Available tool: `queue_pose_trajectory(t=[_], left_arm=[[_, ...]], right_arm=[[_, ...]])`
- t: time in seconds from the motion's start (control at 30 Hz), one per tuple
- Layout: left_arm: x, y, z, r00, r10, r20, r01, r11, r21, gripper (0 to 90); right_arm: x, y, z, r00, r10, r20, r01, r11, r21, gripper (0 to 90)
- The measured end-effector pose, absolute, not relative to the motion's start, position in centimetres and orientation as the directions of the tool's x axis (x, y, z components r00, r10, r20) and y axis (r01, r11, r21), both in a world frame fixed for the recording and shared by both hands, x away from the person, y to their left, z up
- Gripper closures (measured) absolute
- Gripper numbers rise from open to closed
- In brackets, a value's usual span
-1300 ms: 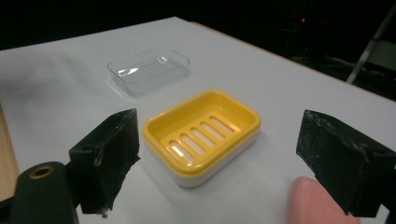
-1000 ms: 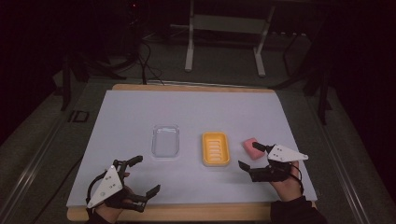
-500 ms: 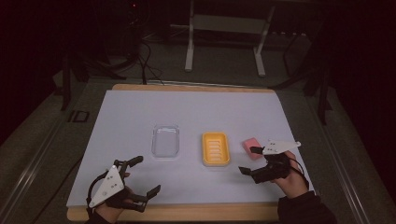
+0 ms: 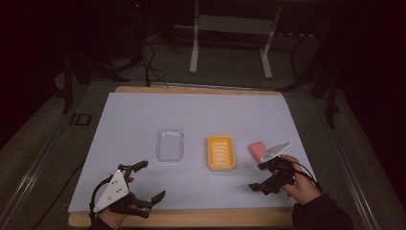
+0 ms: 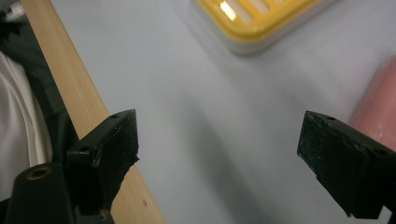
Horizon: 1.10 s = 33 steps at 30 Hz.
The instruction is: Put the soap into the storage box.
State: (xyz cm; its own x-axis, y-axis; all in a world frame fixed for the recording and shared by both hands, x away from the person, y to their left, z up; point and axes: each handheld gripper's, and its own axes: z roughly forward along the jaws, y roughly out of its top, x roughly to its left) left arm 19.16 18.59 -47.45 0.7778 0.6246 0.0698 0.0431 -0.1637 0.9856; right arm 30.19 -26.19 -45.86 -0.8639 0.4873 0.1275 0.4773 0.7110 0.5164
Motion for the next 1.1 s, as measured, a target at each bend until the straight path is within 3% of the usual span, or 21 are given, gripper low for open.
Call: queue_pose_trajectory(t=[0.6,1.1], left_arm=[[19.2,18.6,-47.5,0.779,0.623,0.073,0.046,-0.172,0.984,0.6],[19.2,18.5,-47.5,0.777,0.625,0.075,0.05,-0.179,0.983,0.6]], right_arm=[[31.1,-26.3,-45.5,-0.844,0.518,0.137,0.536,0.812,0.233,14.1],[32.1,-28.0,-46.0,-0.737,0.667,0.112,0.67,0.742,-0.005,14.5]])
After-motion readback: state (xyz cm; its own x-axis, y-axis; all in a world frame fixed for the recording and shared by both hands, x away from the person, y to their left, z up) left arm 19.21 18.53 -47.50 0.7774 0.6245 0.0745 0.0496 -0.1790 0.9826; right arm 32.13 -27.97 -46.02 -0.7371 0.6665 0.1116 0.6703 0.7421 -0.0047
